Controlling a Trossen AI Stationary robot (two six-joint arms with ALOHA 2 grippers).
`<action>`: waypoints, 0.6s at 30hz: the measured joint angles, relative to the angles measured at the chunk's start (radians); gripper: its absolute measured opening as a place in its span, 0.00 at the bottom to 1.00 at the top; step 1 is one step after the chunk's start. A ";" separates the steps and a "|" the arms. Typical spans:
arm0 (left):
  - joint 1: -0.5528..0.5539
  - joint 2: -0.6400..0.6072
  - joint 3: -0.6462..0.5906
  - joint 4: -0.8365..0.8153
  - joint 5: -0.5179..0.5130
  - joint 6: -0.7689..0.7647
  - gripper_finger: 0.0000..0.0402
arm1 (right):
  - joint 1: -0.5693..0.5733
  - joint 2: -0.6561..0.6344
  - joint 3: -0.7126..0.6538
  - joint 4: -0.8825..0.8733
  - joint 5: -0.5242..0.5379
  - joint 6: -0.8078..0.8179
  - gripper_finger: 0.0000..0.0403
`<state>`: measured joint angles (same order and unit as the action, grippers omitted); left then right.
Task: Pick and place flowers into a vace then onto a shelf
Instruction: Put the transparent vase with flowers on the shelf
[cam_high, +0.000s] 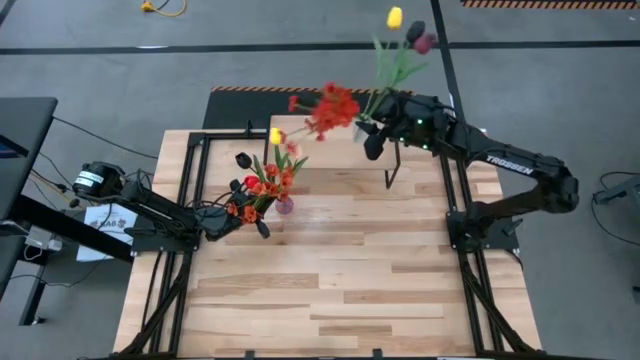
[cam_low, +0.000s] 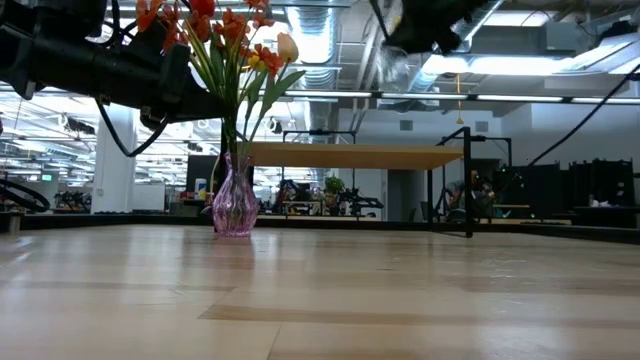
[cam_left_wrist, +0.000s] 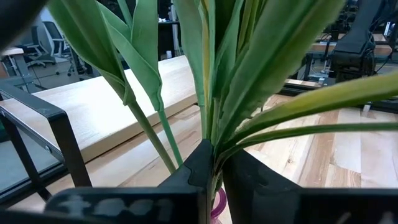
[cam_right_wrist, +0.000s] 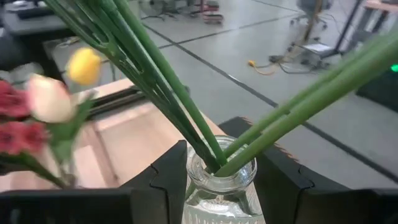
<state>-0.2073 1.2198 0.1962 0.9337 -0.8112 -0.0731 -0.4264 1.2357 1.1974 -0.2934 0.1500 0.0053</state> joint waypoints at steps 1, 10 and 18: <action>0.000 0.000 0.000 0.000 0.000 0.000 0.03 | -0.026 -0.019 -0.036 0.023 -0.018 0.006 0.35; 0.000 0.000 -0.001 0.000 0.000 0.000 0.04 | -0.160 -0.104 -0.288 0.268 -0.134 0.040 0.35; 0.000 0.000 -0.001 0.000 0.016 0.000 0.05 | -0.200 -0.079 -0.365 0.367 -0.159 0.047 0.35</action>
<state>-0.2070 1.2198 0.1955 0.9337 -0.7955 -0.0727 -0.6262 1.1568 0.8326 0.0738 -0.0086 0.0521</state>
